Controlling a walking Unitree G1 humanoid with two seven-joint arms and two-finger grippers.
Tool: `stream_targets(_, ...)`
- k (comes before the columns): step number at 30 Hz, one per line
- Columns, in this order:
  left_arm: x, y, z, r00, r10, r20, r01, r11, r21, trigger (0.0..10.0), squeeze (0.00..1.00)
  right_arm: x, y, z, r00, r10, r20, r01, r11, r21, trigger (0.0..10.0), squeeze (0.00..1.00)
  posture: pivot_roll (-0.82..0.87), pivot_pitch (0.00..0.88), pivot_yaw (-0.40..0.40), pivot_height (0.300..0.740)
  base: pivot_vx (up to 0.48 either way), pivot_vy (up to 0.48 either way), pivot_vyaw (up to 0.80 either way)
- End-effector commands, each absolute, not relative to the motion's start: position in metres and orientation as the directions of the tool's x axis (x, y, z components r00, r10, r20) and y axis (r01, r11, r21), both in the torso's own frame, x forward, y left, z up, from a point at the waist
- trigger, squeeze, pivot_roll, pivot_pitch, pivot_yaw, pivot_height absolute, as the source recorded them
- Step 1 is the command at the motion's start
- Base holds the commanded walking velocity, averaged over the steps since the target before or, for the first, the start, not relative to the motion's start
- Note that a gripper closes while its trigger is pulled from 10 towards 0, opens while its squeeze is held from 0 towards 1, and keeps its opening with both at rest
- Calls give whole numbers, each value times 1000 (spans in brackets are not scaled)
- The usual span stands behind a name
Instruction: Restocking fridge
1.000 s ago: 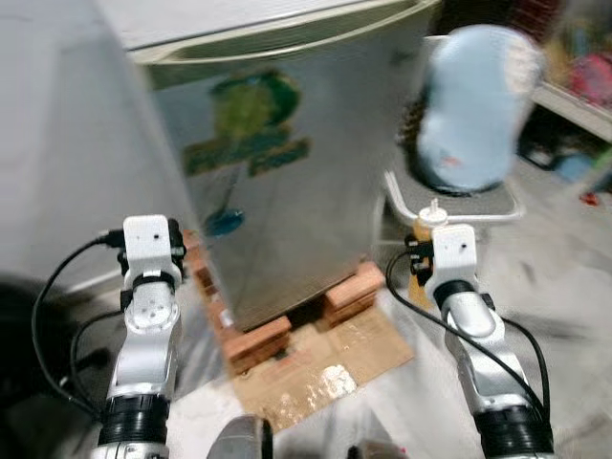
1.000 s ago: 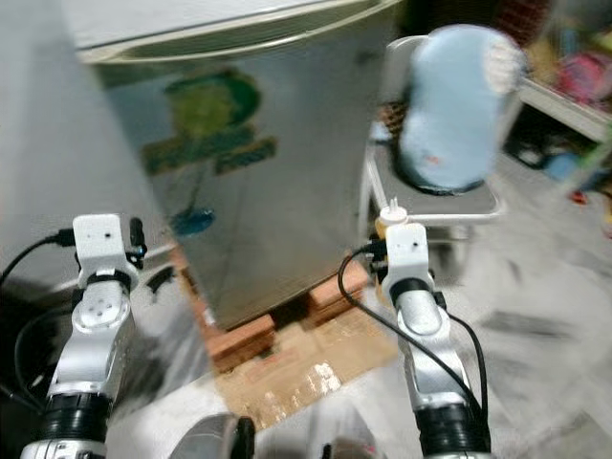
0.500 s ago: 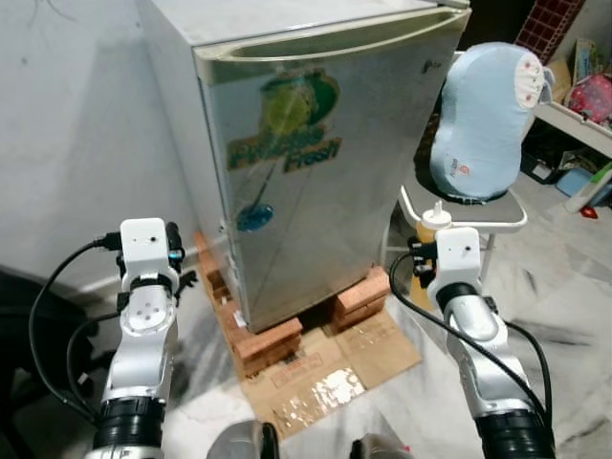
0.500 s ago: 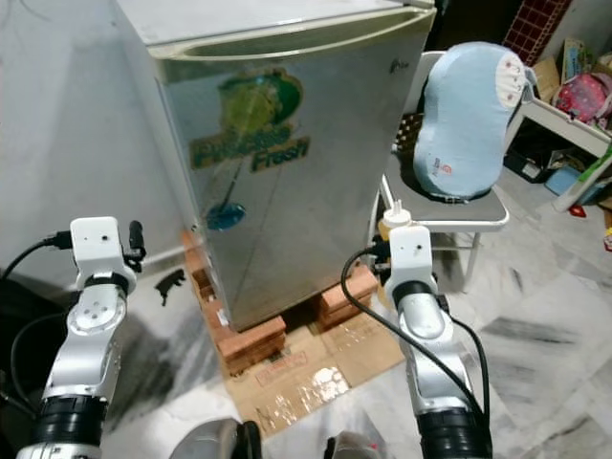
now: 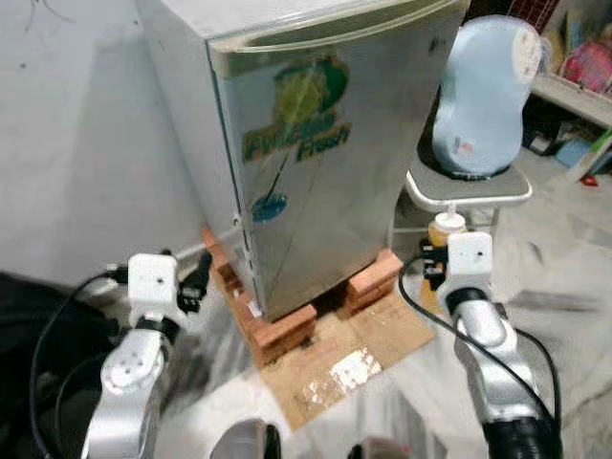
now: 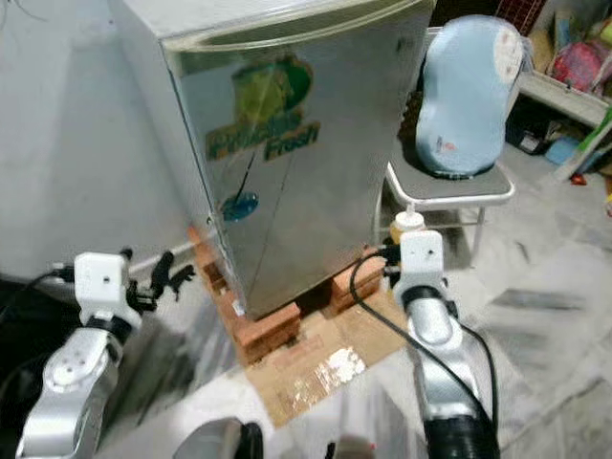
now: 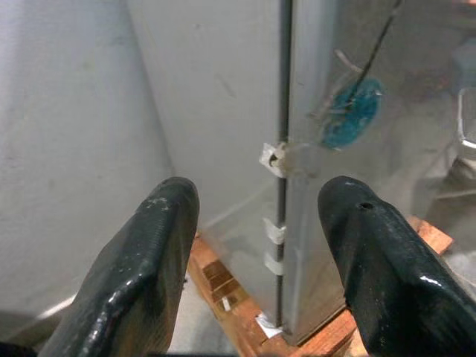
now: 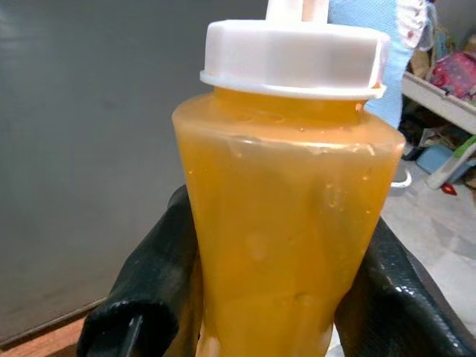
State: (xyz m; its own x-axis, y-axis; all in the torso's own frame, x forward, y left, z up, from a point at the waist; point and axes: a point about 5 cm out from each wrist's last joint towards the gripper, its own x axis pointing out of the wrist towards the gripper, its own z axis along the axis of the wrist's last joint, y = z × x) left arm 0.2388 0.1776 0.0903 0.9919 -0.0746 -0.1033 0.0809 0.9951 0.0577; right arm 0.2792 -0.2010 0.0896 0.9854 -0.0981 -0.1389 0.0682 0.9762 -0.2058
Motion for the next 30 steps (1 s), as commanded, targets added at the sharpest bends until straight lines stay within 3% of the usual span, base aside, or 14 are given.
stream_targets(1, 241, 179, 93, 993, -70, -97, 76, 995, 58, 10000, 0, 282, -201, 98, 990, -101, -101, 80, 977, -197, 10000, 0, 3, 76, -2, 740, 0, 0, 0)
stream_targets(22, 255, 172, 100, 996, -63, -66, 66, 997, 42, 10000, 0, 286, -197, 99, 993, -67, -102, 45, 978, -206, 10000, 0, -3, 70, -3, 740, 357, 0, 0)
stream_targets(30, 257, 179, 101, 998, 12, -56, -9, 998, 61, 10000, 0, 285, -197, 97, 992, -65, -111, 41, 977, -207, 10000, 0, -3, 71, -2, 740, 0, 0, 0)
